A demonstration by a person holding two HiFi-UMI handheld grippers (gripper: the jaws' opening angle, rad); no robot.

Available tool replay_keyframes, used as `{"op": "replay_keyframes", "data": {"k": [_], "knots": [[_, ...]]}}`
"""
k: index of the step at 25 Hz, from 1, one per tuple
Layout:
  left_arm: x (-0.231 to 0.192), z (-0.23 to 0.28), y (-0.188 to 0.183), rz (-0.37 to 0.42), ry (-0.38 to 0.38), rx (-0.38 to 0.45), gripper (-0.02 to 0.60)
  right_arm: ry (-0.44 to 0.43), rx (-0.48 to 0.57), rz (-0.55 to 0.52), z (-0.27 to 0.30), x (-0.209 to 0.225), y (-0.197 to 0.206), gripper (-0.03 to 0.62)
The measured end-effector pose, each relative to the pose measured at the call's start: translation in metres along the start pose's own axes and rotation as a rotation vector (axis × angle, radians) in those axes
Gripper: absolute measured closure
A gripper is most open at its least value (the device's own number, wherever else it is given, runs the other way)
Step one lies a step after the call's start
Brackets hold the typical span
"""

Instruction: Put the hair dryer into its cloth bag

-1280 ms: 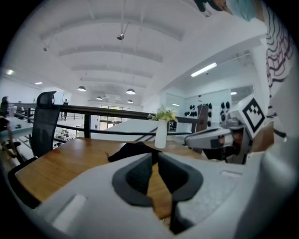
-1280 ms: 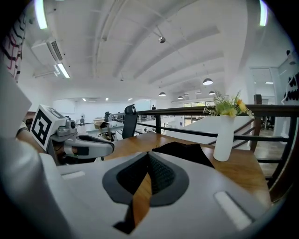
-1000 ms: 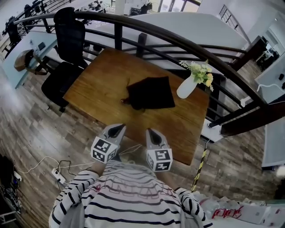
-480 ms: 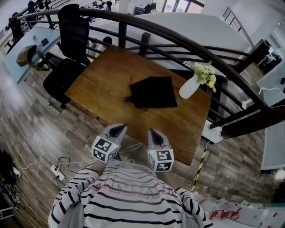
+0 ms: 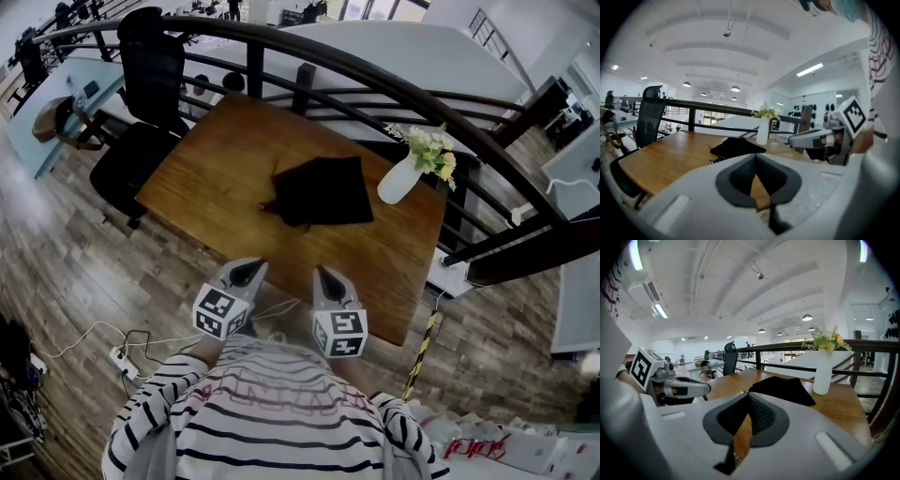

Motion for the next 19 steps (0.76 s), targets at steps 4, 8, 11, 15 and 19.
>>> {"op": "replay_keyframes", "data": {"k": [4, 8, 11, 15, 19], "knots": [[0.002, 0.004, -0.001, 0.004, 0.005, -0.009, 0.578, 0.006, 0.003, 0.008, -0.001, 0.005, -0.001, 0.594], [0.001, 0.008, -0.001, 0.005, 0.008, -0.011, 0.579, 0.009, 0.003, 0.020, 0.002, 0.009, -0.001, 0.594], [0.001, 0.011, 0.000, 0.000, 0.010, -0.012, 0.578, 0.010, 0.001, 0.023, 0.003, 0.011, 0.000, 0.594], [0.001, 0.014, 0.000, -0.006, 0.009, -0.015, 0.580, 0.008, 0.000, 0.024, 0.004, 0.014, -0.002, 0.594], [0.000, 0.018, -0.001, -0.016, 0.013, -0.019, 0.579, 0.004, -0.003, 0.025, 0.007, 0.017, -0.003, 0.594]]}}
Point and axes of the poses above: the fingertips, and each gripper's own axes: z forward along the fingers, x to its right, y out of its underside, the point moved 9 cm from there along -z, backward along the fingers, and after that the axes turned 9 degrees about -y, right-handed, at the moved point
